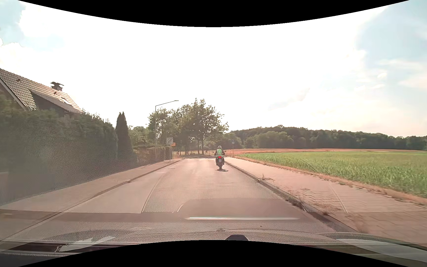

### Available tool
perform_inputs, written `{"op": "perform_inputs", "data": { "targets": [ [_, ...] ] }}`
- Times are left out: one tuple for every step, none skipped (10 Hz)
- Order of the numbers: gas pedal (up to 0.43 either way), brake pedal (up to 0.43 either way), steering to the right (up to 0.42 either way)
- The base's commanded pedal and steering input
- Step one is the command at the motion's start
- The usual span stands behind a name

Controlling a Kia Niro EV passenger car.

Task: Follow the waypoints while adhering to traffic rules and regulations

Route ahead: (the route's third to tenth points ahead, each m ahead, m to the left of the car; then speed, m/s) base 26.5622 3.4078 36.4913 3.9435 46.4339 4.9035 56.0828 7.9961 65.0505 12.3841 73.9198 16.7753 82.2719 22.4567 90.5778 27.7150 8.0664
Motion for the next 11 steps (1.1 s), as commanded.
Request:
{"op": "perform_inputs", "data": {
  "targets": [
    [0.150,0.000,-0.004],
    [0.150,0.000,-0.004],
    [0.150,0.000,-0.004],
    [0.150,0.000,-0.004],
    [0.150,0.000,-0.005],
    [0.150,0.000,-0.005],
    [0.150,0.000,-0.005],
    [0.150,0.000,-0.005],
    [0.150,0.000,-0.005],
    [0.150,0.000,-0.008],
    [0.150,0.000,-0.008]
  ]
}}
